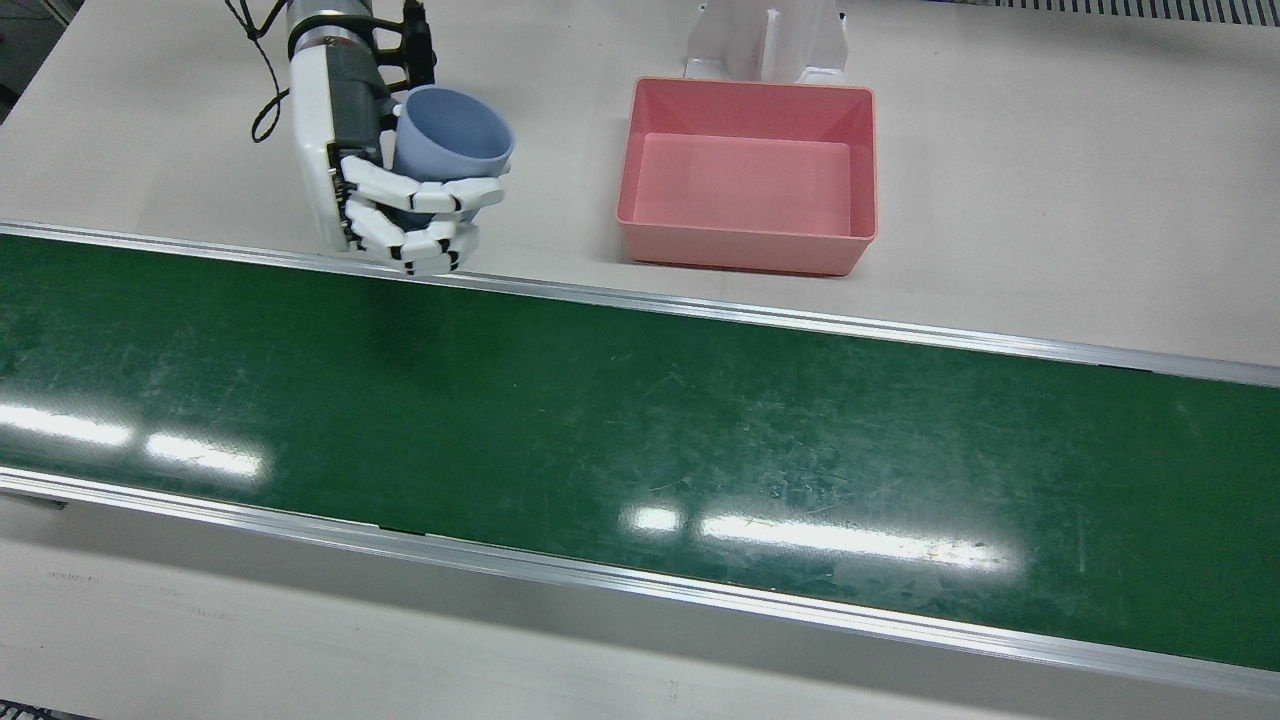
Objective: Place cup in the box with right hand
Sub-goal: 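Carry the cup toward the robot and lower it over the pink tray, then open the right hand to release the cup into the pink tray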
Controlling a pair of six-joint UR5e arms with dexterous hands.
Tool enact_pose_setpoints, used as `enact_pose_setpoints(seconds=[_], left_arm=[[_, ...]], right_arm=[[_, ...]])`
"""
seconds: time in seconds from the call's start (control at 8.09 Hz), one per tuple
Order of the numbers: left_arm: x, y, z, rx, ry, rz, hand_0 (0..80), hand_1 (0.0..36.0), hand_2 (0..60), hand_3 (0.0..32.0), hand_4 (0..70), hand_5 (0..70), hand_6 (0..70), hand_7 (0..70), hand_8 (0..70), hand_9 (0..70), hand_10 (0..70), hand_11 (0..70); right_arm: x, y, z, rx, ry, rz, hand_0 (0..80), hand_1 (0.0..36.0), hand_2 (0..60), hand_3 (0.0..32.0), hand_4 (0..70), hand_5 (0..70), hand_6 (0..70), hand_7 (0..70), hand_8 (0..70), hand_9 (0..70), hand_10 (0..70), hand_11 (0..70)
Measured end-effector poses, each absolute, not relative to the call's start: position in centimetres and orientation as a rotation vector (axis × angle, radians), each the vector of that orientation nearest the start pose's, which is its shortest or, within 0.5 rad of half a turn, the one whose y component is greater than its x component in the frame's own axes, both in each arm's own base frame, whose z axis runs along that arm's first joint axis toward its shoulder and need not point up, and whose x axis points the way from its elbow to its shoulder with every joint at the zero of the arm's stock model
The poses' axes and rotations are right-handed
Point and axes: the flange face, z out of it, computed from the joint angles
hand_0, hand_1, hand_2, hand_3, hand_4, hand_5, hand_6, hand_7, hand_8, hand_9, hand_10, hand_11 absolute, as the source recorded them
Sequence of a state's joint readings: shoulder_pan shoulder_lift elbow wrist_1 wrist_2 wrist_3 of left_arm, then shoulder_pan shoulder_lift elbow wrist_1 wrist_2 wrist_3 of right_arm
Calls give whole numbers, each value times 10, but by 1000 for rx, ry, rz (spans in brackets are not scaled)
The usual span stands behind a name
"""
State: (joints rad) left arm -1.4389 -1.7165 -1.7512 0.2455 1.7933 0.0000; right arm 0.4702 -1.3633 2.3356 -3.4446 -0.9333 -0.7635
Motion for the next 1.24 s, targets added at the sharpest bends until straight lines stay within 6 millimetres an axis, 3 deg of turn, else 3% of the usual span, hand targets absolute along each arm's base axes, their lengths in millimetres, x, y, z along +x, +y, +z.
enact_pose_setpoints(seconds=[0.12,0.25,0.37,0.49,0.62,0.74,0.99,1.24], left_arm=[[-40,-548,549,-359,2108,-1943,0,0,0,0,0,0,0,0,0,0,0,0],[-40,-548,549,-359,2108,-1943,0,0,0,0,0,0,0,0,0,0,0,0],[-40,-548,548,-359,2108,-1943,0,0,0,0,0,0,0,0,0,0,0,0],[-40,-548,548,-359,2108,-1943,0,0,0,0,0,0,0,0,0,0,0,0],[-40,-548,549,-359,2109,-1943,0,0,0,0,0,0,0,0,0,0,0,0],[-40,-548,549,-359,2109,-1942,0,0,0,0,0,0,0,0,0,0,0,0],[-40,-548,549,-359,2109,-1942,0,0,0,0,0,0,0,0,0,0,0,0],[-40,-548,549,-359,2109,-1942,0,0,0,0,0,0,0,0,0,0,0,0]], right_arm=[[-331,-332,277,124,3124,-1640,800,360,600,0,700,270,386,700,700,700,700,700],[-360,-300,275,204,3192,-1623,800,360,600,0,620,266,376,700,700,700,700,700],[-381,-274,274,261,3242,-1596,779,335,443,0,550,225,338,700,700,700,650,700],[-394,-257,274,306,3270,-1571,548,95,24,0,207,104,154,484,369,569,276,406],[-400,-247,274,330,3277,-1562,462,16,0,50,0,40,13,9,49,94,47,81],[-403,-243,275,333,3258,-1581,442,13,0,56,0,25,0,0,9,39,1,11],[-407,-240,278,328,3237,-1615,290,16,18,42,12,9,0,0,15,49,0,0],[-409,-240,280,326,3234,-1624,364,3,6,40,28,10,3,2,25,63,0,0]])
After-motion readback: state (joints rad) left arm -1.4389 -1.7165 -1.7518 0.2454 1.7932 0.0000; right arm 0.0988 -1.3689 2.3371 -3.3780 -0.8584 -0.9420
